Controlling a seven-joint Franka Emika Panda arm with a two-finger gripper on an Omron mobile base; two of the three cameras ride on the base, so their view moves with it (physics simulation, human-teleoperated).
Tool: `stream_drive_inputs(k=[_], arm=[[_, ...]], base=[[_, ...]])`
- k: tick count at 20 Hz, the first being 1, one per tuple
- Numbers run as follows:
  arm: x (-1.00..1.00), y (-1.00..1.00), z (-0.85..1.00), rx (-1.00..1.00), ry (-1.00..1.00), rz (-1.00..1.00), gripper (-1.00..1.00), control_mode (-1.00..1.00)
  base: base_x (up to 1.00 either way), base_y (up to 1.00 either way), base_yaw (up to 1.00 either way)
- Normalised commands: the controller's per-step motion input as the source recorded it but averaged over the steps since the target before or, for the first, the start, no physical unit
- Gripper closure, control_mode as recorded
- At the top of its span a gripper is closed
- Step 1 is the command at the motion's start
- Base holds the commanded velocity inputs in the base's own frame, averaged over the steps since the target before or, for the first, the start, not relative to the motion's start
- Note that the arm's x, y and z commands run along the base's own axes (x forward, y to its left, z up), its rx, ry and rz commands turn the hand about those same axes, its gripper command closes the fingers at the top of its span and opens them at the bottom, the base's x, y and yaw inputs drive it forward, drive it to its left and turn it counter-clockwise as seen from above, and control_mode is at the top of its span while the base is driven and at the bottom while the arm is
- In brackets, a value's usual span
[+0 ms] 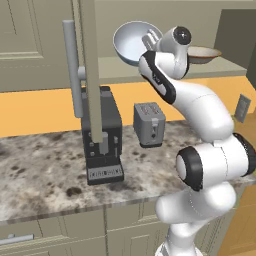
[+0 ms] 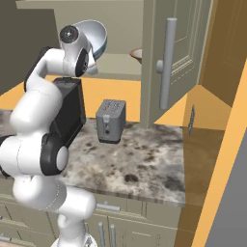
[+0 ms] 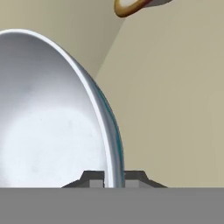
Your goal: Open the cabinet. Pick the bowls from the counter and place them in the cabinet. Then close the cabinet.
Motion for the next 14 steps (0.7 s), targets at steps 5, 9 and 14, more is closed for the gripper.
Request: stream_drive_inputs(k=[5,9,14], arm=[[0.28,0.04,0.0,0.0,0.07,0.01,1.0,-1.0],[0.24,0.04,0.0,0.0,0.05,0.02,1.0,-1.0],[0.09,0.06,0.0,0.0,0.02,0.0,-1.0,-1.0]], base=[[0.0,0.0,0.0],[0.0,0.0,0.0],[0.0,0.0,0.0]])
